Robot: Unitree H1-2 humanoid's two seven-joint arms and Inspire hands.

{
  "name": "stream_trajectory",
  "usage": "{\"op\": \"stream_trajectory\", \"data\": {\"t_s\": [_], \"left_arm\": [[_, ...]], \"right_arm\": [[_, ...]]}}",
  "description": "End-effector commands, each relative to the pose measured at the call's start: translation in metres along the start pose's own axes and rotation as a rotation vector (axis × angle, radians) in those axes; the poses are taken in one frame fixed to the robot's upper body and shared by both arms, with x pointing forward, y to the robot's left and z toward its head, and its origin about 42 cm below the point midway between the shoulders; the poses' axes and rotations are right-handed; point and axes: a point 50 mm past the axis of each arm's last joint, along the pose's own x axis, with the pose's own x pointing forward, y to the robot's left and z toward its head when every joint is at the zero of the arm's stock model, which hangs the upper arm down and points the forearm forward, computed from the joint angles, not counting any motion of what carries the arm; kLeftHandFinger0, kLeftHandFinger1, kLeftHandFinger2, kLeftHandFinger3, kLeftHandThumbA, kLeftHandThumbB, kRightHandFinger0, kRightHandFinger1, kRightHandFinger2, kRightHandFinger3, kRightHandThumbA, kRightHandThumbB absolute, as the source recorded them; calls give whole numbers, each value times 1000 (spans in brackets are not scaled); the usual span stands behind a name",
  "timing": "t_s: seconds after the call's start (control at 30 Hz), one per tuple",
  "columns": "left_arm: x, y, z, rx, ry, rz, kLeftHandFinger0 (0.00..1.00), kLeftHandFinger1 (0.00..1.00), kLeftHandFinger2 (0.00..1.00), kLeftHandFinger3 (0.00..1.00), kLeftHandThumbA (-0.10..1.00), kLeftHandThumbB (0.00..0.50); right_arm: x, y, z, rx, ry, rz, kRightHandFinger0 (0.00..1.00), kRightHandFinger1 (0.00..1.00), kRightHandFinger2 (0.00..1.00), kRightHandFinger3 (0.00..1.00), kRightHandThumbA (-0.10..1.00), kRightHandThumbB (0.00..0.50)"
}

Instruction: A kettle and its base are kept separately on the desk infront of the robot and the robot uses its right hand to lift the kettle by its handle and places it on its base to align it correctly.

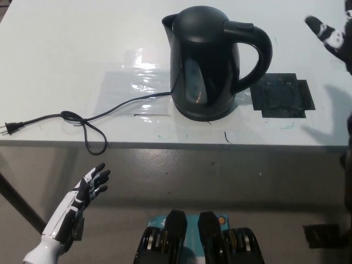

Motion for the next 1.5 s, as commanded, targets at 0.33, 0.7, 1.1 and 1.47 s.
{"op": "stream_trajectory", "data": {"t_s": [0.33, 0.7, 1.1, 1.47], "left_arm": [[4, 8, 13, 23, -64, -7, 1000, 1000, 1000, 1000, 1000, 69], [3, 7, 13, 34, -70, -3, 1000, 1000, 1000, 1000, 1000, 70], [2, 10, 15, 42, -80, 34, 1000, 1000, 1000, 1000, 1000, 85], [2, 11, 13, 46, -85, 31, 1000, 1000, 1000, 1000, 1000, 72]], "right_arm": [[-154, 1, 61, -313, 37, 64, 1000, 1000, 1000, 1000, 1000, 500], [-227, -12, 9, -337, 293, 87, 1000, 1000, 1000, 1000, 1000, 486], [-252, -25, -42, -297, 433, 79, 1000, 1000, 1000, 1000, 1000, 409], [-253, -24, -51, -247, 472, 85, 1000, 1000, 1000, 1000, 1000, 418]]}}
